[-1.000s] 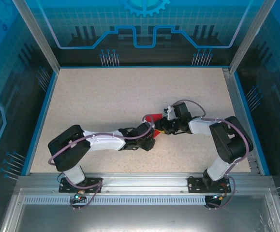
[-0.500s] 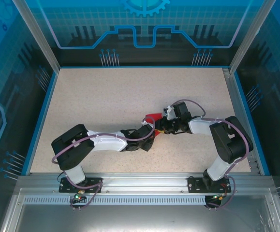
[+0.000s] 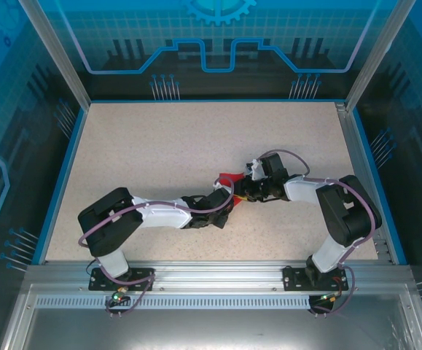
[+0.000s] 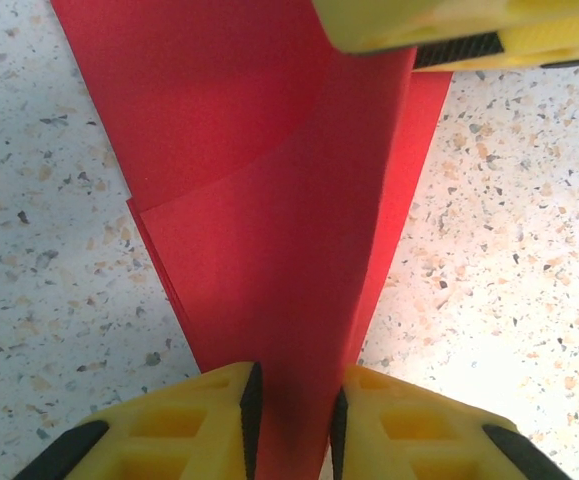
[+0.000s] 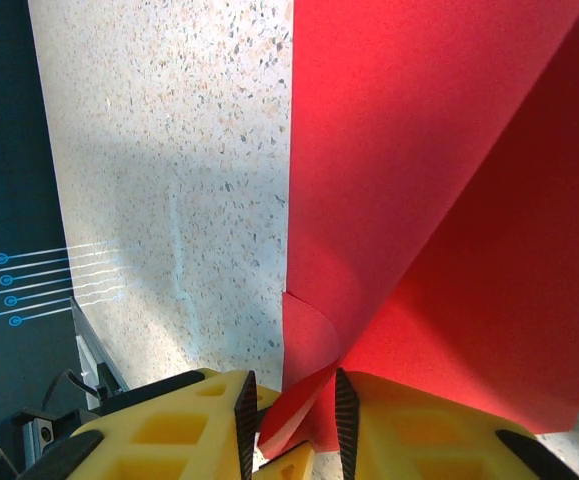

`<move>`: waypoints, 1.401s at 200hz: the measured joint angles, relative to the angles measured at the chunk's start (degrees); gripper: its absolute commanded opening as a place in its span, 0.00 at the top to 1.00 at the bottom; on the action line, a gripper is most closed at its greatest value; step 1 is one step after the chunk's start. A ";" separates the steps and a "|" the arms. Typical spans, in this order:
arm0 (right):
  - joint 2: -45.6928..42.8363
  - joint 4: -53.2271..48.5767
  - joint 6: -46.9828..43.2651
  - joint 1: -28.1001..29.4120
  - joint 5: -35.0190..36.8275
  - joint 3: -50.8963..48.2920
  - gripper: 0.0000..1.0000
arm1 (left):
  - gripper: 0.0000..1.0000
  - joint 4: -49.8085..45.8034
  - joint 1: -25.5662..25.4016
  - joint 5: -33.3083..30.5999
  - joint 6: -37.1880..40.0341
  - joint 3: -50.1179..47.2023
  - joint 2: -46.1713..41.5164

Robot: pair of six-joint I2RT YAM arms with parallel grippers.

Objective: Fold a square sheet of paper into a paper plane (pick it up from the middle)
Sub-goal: Fourth fold the wing at the center of the table.

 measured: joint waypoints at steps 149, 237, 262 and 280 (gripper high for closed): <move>-13.55 -7.80 -2.89 -3.39 5.29 -2.80 0.59 | 0.95 5.70 2.10 5.44 0.92 -2.40 -0.15; -15.74 -6.86 -2.75 -1.18 5.53 -5.97 0.81 | 0.96 17.38 8.87 19.54 -4.63 -9.55 -2.05; -13.46 -4.00 -1.90 0.76 4.50 -5.88 0.86 | 0.96 19.82 10.54 22.69 -6.23 -11.43 -2.47; -10.54 -1.90 -0.68 2.32 4.15 -5.42 0.87 | 0.97 21.86 11.93 25.31 -7.56 -12.61 -2.51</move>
